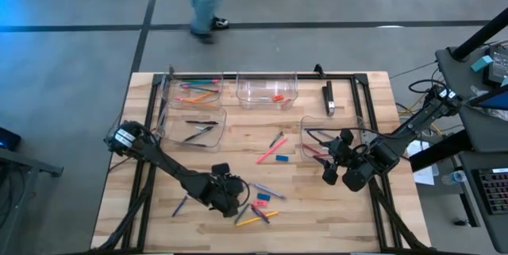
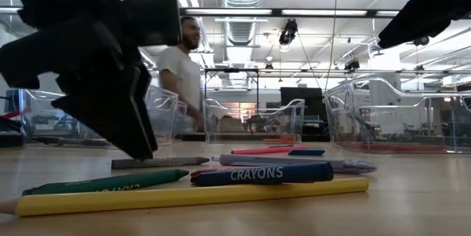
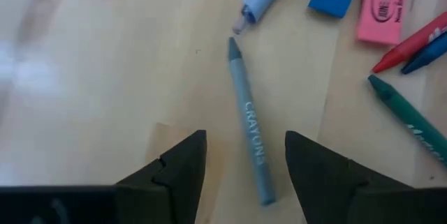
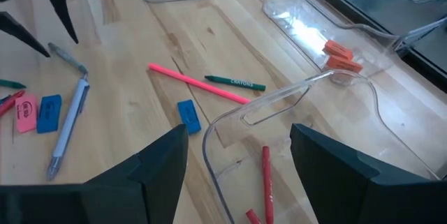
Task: Sort crayons/erasers/pens/pencils in bins
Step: Put the gray crayon into the bottom right transparent bin
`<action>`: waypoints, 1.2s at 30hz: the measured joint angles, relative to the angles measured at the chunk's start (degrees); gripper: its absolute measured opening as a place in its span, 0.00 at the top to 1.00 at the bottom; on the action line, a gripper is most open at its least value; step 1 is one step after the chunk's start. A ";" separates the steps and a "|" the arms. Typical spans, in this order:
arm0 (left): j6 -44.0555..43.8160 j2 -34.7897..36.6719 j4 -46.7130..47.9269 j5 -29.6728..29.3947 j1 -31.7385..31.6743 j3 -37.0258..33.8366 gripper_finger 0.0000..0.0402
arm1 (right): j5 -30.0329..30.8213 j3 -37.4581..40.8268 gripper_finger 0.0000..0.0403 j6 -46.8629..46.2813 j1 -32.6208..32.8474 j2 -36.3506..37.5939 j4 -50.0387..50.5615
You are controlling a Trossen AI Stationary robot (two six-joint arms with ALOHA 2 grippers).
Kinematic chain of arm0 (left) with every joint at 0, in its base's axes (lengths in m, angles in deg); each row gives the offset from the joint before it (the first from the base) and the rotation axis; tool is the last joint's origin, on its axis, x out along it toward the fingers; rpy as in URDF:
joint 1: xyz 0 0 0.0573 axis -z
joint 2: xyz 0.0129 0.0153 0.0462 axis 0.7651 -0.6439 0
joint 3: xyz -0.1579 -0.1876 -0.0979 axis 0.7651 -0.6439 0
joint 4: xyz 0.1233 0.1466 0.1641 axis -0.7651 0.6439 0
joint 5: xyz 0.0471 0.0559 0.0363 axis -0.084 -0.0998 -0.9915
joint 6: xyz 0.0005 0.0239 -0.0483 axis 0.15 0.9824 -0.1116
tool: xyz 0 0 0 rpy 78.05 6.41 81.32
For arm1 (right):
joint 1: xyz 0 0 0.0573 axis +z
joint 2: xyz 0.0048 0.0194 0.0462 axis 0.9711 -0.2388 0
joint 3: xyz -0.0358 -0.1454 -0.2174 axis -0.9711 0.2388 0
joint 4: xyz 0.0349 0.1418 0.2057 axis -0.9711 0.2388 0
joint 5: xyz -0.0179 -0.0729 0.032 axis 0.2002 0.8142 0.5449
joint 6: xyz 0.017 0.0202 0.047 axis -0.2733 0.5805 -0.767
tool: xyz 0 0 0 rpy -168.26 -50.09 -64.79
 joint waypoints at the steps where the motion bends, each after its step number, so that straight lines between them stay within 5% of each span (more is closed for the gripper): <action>1: 0.00 0.00 -1.54 0.48 0.00 -0.79 0.55 | 0.00 0.06 0.40 0.00 0.00 0.00 0.00; 11: -3.08 -0.07 -5.21 1.00 -0.26 -4.90 0.61 | 0.05 0.08 0.40 0.00 -0.02 0.00 0.00; 23: -2.99 -2.08 -4.00 0.58 -0.88 -5.13 0.96 | 1.50 0.18 0.40 -0.02 -0.02 0.00 0.00; 36: -1.08 0.40 -3.62 -0.17 -1.86 -3.82 0.98 | 1.51 0.28 0.40 0.04 -0.02 0.00 0.03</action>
